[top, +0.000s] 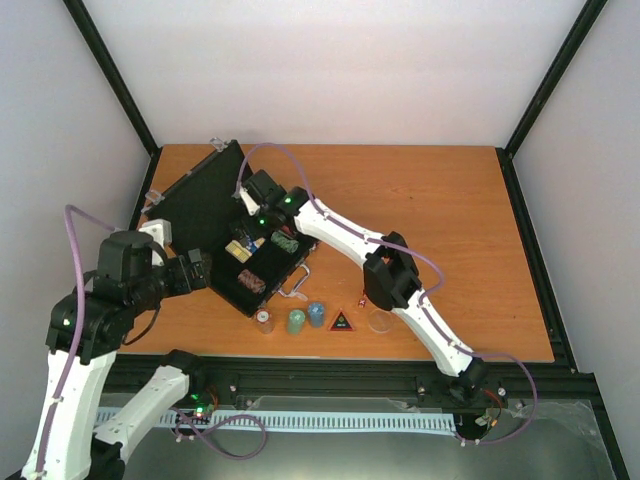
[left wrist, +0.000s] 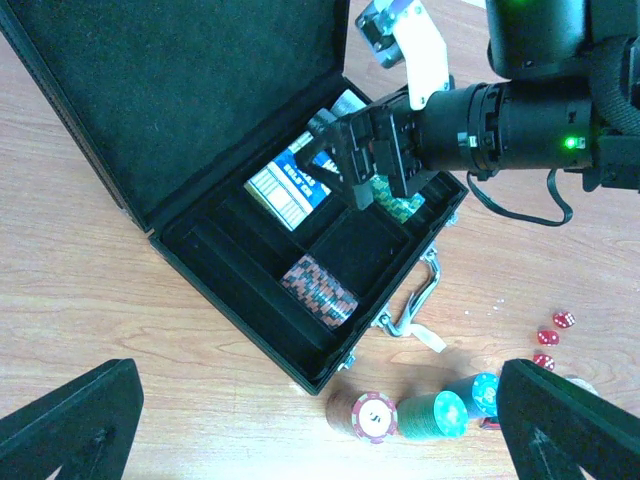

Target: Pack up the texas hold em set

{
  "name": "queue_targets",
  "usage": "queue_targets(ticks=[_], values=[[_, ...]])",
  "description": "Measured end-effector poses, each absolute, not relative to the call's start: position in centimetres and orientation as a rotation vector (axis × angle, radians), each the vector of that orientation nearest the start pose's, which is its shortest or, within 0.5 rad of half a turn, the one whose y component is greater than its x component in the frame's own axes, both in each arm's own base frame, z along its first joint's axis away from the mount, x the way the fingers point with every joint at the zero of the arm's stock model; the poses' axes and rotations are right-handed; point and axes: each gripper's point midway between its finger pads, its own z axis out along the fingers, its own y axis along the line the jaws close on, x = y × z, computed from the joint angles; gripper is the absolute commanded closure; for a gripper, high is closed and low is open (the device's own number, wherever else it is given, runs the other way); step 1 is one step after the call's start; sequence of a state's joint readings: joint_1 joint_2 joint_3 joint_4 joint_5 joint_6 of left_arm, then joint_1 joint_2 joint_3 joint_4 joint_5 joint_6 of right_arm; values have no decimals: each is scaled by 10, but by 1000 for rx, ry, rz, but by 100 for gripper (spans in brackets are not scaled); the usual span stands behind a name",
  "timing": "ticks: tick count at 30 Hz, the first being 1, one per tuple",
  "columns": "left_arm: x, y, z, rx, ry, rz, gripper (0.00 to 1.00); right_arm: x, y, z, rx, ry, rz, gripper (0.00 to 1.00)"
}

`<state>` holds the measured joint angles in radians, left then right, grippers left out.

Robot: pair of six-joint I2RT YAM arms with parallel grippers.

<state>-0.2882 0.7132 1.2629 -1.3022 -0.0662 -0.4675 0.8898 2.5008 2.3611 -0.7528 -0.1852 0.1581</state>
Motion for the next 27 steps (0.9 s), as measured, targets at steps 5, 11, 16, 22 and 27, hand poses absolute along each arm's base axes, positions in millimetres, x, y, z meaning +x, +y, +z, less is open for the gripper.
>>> queue_targets(ticks=[5,11,16,22,27], values=[[170,-39,298,-251,2323,-308,0,393,506,122,-885,2355,557,0],[171,-40,297,-248,2332,-311,0,399,490,115,-856,2382,430,0],[172,-41,296,-246,2339,-316,0,395,492,114,-873,2389,455,0],[174,-42,294,-245,2353,-314,0,383,512,120,-931,2346,546,0],[176,-43,292,-246,2364,-310,0,379,531,114,-950,2291,513,0]])
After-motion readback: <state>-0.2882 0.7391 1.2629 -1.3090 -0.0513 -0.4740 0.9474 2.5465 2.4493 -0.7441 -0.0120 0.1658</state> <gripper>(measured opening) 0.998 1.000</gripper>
